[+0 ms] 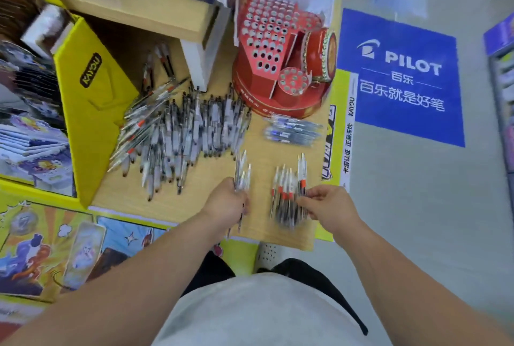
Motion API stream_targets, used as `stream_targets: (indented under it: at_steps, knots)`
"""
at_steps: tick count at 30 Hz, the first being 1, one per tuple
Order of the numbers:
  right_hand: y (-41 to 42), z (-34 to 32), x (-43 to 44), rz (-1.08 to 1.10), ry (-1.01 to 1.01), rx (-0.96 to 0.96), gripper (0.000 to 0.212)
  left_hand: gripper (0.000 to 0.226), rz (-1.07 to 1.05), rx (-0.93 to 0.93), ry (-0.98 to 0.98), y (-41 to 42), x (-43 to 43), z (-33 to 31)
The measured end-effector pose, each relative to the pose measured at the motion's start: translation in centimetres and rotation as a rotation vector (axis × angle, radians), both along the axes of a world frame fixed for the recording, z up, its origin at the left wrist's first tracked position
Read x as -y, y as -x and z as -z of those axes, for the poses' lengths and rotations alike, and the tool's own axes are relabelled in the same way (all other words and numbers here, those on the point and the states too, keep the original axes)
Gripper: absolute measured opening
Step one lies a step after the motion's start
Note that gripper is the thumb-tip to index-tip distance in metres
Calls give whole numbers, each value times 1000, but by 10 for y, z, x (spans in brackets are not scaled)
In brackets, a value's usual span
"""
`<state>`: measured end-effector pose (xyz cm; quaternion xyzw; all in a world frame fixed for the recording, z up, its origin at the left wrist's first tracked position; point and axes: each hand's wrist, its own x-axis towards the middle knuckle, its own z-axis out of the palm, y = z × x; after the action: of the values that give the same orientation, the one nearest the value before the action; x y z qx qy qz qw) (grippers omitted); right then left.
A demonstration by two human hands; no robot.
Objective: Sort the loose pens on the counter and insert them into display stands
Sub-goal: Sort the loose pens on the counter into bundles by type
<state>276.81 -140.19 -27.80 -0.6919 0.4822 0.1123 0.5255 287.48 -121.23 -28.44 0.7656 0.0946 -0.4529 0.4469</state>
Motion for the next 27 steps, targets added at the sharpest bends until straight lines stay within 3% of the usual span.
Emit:
stream_targets:
  at_steps: [4, 6, 11, 16, 22, 27]
  knots:
    - [22, 10, 18, -65, -17, 9, 17, 11, 41, 75, -154, 17, 28, 17]
    - [26, 18, 26, -105, -19, 7, 16, 32, 86, 111, -205, 21, 41, 21]
    - [27, 41, 36, -167, -17, -19, 15, 48, 115, 177, -260, 24, 69, 28]
    - [23, 53, 38, -300, 95, -19, 22, 25, 160, 286, -296, 31, 81, 32]
    - [20, 49, 40, -389, 251, -8, 23, 37, 264, 441, -364, 36, 71, 31]
    - [15, 49, 38, -438, 284, 22, 20, 25, 251, 444, -354, 31, 63, 31]
